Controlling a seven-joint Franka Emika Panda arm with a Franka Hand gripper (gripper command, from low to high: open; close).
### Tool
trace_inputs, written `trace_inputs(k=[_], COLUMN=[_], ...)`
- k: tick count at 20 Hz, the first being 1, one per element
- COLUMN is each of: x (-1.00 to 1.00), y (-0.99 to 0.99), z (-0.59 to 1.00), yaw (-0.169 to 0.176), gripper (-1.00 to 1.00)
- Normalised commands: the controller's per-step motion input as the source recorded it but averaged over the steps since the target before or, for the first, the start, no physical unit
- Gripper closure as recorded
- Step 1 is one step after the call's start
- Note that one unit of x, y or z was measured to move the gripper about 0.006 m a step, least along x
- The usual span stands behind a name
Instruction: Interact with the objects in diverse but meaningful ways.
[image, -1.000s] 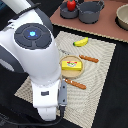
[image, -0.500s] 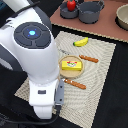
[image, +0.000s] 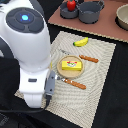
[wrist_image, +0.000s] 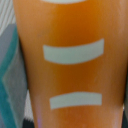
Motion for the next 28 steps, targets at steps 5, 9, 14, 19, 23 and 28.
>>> trace_inputs(k=[5,9,14,19,23,28], x=[-0.86,-0.77,-0.74,-0.47,-0.48,-0.37], y=[0.71,0.77,0.80,0.48,0.07,-0.03], z=[0.34,0.34,0.29,0.01,-0.26,-0.34], yaw=[0.000,0.000,0.000,0.000,0.000,0.000], gripper=[1.00,1.00,1.00,1.00,1.00,1.00])
